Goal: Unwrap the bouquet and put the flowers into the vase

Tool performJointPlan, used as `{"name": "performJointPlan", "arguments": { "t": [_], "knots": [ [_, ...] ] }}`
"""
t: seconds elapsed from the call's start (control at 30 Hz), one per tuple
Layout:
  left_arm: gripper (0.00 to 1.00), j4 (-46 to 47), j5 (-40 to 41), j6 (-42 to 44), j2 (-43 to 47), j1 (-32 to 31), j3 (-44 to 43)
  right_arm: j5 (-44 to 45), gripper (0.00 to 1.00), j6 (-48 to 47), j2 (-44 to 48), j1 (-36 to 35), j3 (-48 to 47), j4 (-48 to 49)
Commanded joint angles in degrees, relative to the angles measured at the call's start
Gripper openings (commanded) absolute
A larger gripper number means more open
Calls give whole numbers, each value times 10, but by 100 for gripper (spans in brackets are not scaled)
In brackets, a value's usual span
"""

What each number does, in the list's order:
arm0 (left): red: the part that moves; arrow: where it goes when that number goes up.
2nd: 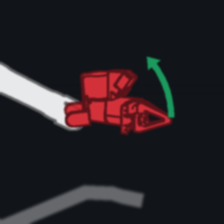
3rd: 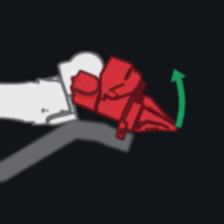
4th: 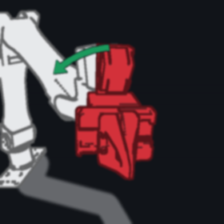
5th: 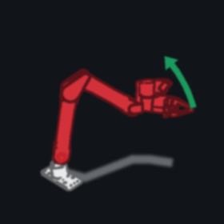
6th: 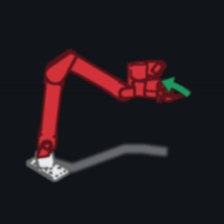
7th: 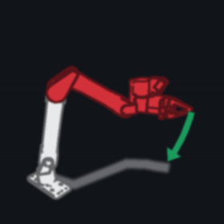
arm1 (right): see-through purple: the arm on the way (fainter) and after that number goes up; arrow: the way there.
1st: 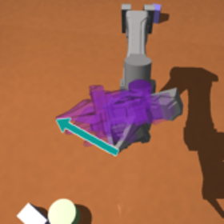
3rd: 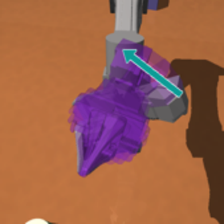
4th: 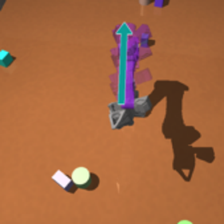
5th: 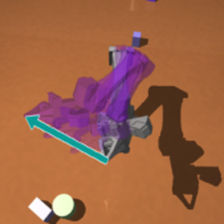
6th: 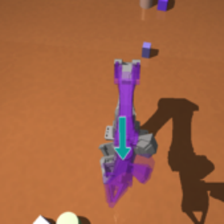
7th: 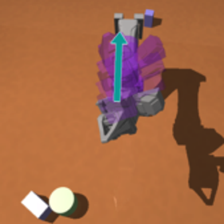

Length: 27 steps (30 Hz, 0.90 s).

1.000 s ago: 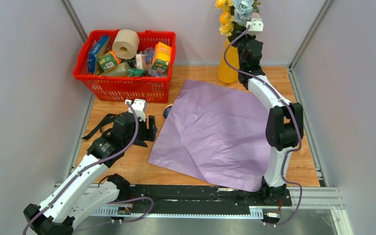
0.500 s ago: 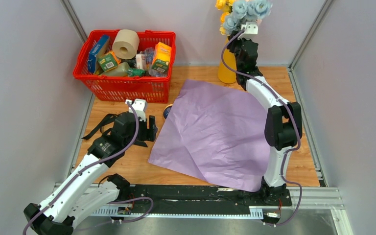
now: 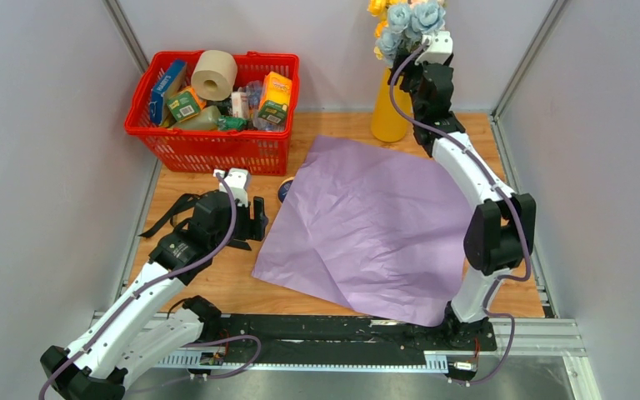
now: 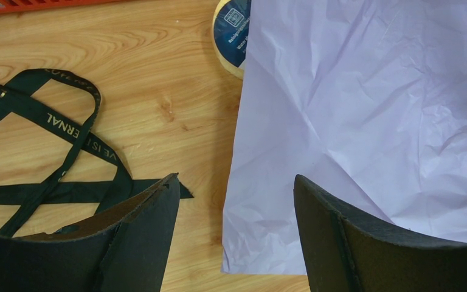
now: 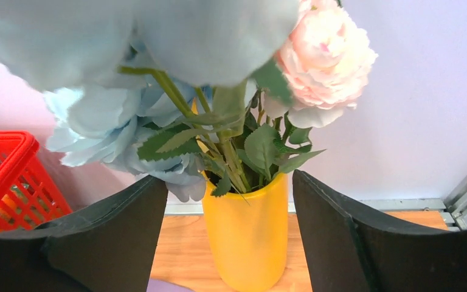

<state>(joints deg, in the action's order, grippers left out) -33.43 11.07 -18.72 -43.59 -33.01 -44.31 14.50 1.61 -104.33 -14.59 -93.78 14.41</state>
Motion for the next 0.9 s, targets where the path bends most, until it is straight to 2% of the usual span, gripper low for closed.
{"name": "performJointPlan", "arguments": {
  "t": [0.0,0.13,0.27,0.43,0.6,0.67,0.77,0.87],
  "knots": [
    [77,12,2,10,6,-2,-18,7,79,20,57,-2,-3,-61],
    [77,13,-1,11,4,-2,-17,-22,79,16,80,-3,6,-41],
    [77,13,-2,11,3,-2,-18,-60,79,-7,68,-3,4,32],
    [77,12,3,10,3,-2,-17,-48,76,-36,1,-2,-78,30],
    [77,10,11,11,3,-2,-17,-30,67,-41,-56,-2,-130,9],
    [77,9,12,10,3,-2,-18,-25,63,-41,-66,-2,-123,9],
    [77,9,12,9,3,-2,-19,-19,49,-39,-70,-2,-106,10],
    [77,10,11,10,2,-2,-18,-23,47,-35,-62,-2,-91,11]
  ]
}}
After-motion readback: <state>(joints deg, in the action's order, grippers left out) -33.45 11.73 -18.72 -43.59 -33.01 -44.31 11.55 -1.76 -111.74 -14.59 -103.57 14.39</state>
